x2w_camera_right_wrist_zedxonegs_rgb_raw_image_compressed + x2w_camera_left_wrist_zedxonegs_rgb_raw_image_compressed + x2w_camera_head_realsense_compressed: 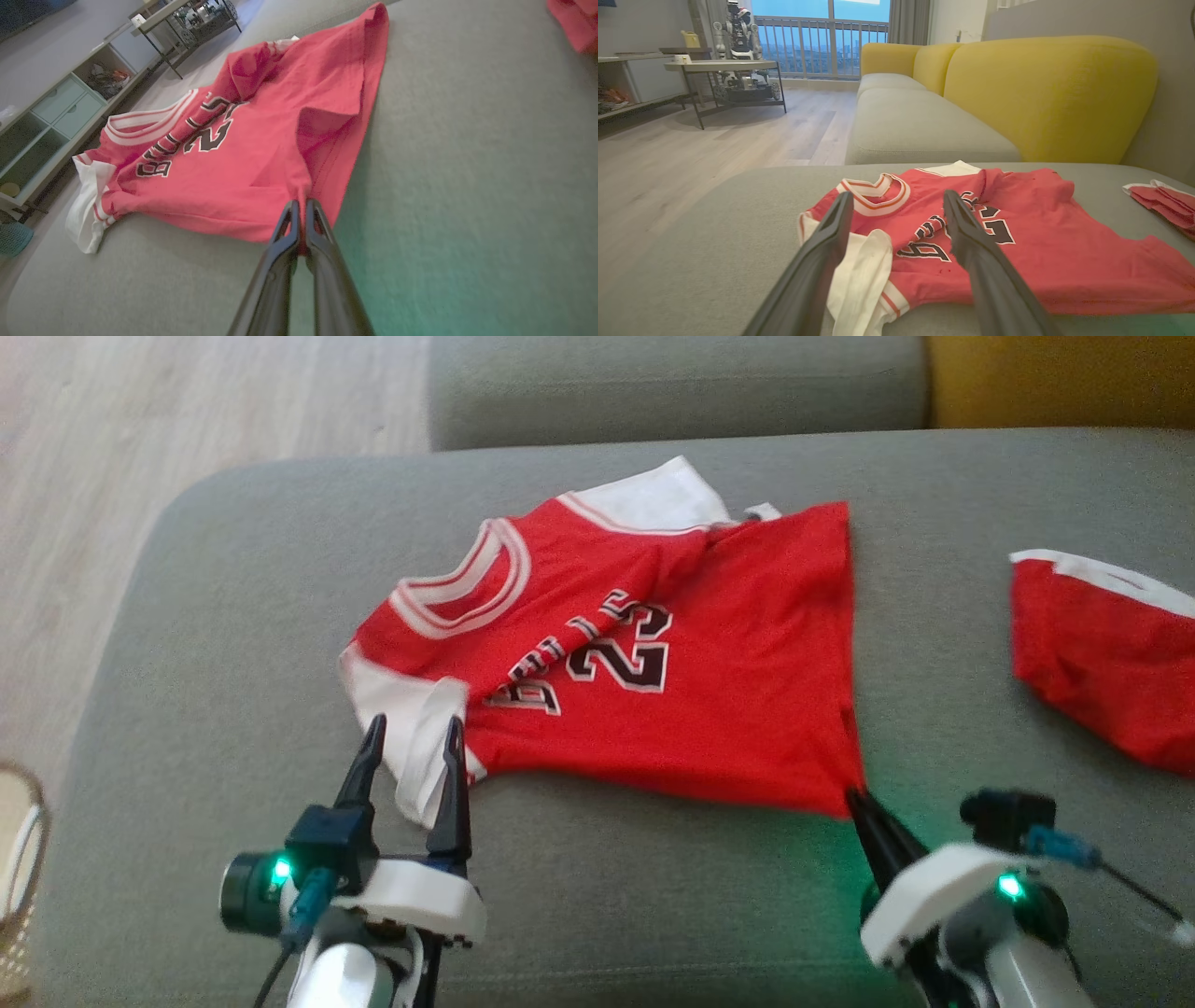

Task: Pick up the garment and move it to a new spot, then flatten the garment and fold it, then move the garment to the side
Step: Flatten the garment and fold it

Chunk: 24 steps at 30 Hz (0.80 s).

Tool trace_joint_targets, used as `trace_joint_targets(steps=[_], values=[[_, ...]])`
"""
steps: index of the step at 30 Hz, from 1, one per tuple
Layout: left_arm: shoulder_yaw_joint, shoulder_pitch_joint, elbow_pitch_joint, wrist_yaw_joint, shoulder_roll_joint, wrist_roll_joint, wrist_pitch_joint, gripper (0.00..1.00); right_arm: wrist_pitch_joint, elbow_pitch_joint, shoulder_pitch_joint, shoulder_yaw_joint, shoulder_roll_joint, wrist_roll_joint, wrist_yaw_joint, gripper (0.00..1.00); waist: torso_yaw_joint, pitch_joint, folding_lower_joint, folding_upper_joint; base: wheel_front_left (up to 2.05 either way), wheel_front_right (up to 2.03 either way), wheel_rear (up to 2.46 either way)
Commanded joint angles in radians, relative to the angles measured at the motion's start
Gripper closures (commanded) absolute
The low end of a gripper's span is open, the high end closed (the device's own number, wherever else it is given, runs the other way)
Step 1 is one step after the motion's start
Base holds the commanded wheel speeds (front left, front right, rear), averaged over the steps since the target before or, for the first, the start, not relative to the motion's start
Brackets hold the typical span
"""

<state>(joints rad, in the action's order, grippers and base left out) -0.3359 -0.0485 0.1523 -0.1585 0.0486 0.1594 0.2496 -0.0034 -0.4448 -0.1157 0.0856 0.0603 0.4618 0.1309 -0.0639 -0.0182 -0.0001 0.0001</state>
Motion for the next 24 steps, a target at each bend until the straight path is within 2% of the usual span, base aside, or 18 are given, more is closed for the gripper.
trace_joint_targets(steps=[1,7,14,24], values=[[0.039,-0.033,-0.019,-0.006,0.002,-0.011,0.012,0.0,0.007,0.051,-0.014,0.012,-0.006,-0.013,0.0,1.0,0.029,0.017,0.0001,-0.0001,0.0,0.0,0.0],[0.038,-0.09,0.182,-0.033,0.003,-0.067,0.012,0.0,0.056,0.137,0.059,0.023,-0.01,-0.022,0.0,1.0,0.075,0.007,0.0001,-0.0001,0.0,0.0,0.0],[0.064,-0.193,0.365,-0.077,0.003,-0.069,0.012,0.0,0.054,0.153,0.07,0.053,-0.01,0.003,0.0,1.0,0.107,-0.018,0.0001,-0.0001,0.0,0.0,0.0],[0.074,-0.339,0.533,-0.074,0.011,-0.066,0.007,0.0,0.033,0.137,0.041,0.079,-0.01,0.016,0.0,1.0,0.121,-0.067,0.0001,-0.0001,0.0,0.0,0.0]])
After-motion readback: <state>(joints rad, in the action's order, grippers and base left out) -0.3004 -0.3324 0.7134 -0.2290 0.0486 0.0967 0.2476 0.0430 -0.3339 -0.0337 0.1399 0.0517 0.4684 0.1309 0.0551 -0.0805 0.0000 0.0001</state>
